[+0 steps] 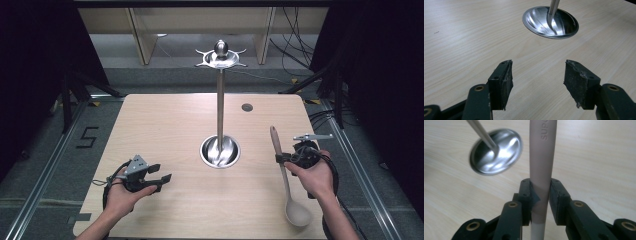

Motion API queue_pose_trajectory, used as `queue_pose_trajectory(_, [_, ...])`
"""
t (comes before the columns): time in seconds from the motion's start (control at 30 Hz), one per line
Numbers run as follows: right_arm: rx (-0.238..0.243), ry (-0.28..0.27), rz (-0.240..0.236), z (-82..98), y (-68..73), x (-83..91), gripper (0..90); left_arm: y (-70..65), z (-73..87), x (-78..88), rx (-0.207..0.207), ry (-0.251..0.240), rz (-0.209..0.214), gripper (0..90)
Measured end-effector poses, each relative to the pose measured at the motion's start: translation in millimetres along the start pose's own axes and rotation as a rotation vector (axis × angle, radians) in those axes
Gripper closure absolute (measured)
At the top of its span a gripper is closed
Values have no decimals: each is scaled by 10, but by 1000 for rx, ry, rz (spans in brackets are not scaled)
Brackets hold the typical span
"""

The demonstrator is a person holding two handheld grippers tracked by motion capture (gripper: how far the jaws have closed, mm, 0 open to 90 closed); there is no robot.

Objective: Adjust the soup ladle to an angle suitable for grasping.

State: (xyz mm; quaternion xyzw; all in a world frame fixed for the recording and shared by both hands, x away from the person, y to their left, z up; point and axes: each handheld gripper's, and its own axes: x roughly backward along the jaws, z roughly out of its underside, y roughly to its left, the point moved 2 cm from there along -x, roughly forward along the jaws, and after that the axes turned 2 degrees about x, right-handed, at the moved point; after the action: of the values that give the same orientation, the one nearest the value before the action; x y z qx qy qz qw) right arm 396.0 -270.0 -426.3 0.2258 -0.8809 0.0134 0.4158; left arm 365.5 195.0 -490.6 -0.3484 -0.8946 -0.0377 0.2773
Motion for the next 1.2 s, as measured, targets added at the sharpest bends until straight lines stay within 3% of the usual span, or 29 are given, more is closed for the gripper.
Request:
queue_pose_trajectory(0.07, [16, -27, -18, 9, 9, 46, 737, 2, -1, 0, -11, 2, 1, 389])
queue_pose_trajectory(0.1, [57, -114, -51, 27, 18, 124, 736, 0, -2, 0, -12, 3, 1, 389])
queue_pose_trajectory(0.17, [50, -172, -70, 62, 70, 201, 736, -1, 0, -1, -8, 2, 0, 389])
queue_pose_trajectory(0.23, [93, -230, -88, 93, 86, 247, 736, 1, 1, 0, -8, 1, -2, 390])
queue_pose_trajectory(0.3, [128, -282, -86, 128, 103, 289, 736, 3, 1, 2, -8, 0, -2, 390])
queue_pose_trajectory(0.33, [128, -282, -86, 128, 103, 289, 736, 3, 1, 2, -8, 0, -2, 391])
queue_pose_trajectory(0.5, [193, -423, -93, 203, 165, 433, 736, 4, 1, 7, -8, -1, -4, 390])
queue_pose_trajectory(0.57, [194, -431, -90, 216, 172, 448, 736, 5, 1, 7, -9, 0, -4, 391])
queue_pose_trajectory(0.73, [206, -527, -74, 240, 152, 527, 736, -2, -1, 10, -3, -5, -11, 391])
queue_pose_trajectory(0.8, [224, -557, -68, 223, 131, 548, 736, 14, -5, 15, -20, -6, -9, 391])
queue_pose_trajectory(0.83, [180, -540, -67, 237, 158, 562, 736, 8, -3, 17, -7, -5, -17, 391])
queue_pose_trajectory(0.87, [205, -556, -70, 219, 137, 565, 736, 4, -1, 16, 0, -6, -17, 391])
queue_pose_trajectory(1.2, [196, -578, -56, 145, 140, 632, 737, 9, -4, 19, 3, -10, -11, 392])
